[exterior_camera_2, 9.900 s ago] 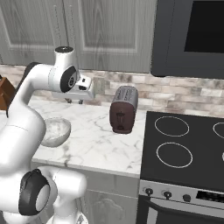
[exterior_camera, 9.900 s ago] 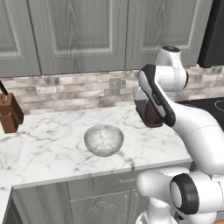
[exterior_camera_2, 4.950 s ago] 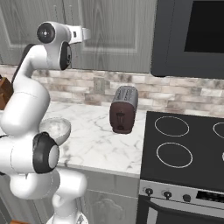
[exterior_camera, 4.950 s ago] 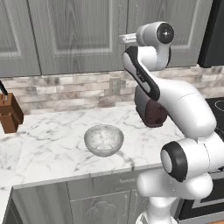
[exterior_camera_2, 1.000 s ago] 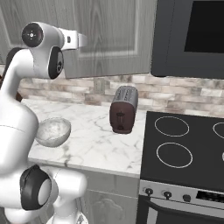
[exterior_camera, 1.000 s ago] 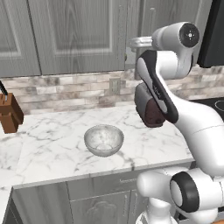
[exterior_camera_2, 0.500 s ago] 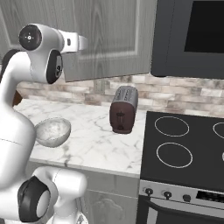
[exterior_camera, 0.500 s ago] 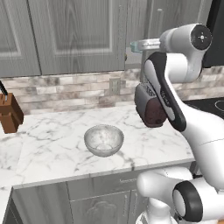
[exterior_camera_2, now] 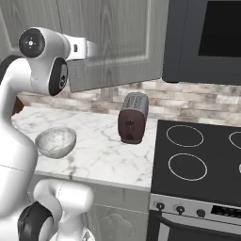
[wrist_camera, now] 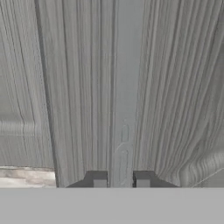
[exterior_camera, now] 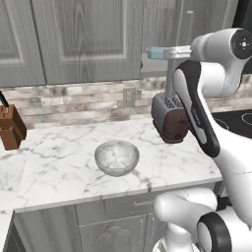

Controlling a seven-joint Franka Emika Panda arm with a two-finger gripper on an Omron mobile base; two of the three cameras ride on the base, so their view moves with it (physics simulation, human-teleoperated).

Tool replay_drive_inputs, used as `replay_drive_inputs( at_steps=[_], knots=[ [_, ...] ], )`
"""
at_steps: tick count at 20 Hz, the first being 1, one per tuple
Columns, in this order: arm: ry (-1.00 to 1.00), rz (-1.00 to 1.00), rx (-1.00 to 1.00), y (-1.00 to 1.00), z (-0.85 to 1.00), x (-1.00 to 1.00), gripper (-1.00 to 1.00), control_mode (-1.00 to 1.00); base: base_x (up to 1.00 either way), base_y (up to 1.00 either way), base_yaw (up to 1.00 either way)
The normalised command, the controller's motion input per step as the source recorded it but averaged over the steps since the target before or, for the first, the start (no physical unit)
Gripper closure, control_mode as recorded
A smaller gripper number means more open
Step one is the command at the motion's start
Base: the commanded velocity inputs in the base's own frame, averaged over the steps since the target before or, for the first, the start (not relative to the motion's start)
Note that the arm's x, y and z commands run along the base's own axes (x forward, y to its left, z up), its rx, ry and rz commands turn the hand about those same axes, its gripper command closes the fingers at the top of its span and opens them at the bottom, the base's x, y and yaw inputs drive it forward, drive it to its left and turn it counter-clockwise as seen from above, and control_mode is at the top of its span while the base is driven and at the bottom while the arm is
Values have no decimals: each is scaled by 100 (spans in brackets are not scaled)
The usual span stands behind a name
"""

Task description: Open the cabinet. Pick the banana and apple from the cabinet and place them into the bowl. Then close the cabinet.

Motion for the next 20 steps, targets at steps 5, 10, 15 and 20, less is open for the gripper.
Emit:
replay_drive_inputs(
  at_steps=[5, 10, 15, 20],
  knots=[
    [1, 0, 0, 0, 0, -44, 100, -100, 0, 0, 0],
    [1, 0, 0, 0, 0, -43, 100, -100, 0, 0, 0],
    [0, 0, 0, 0, 0, -47, 100, -100, 0, 0, 0],
    [0, 0, 0, 2, 0, -38, 100, -100, 0, 0, 0]
  ],
)
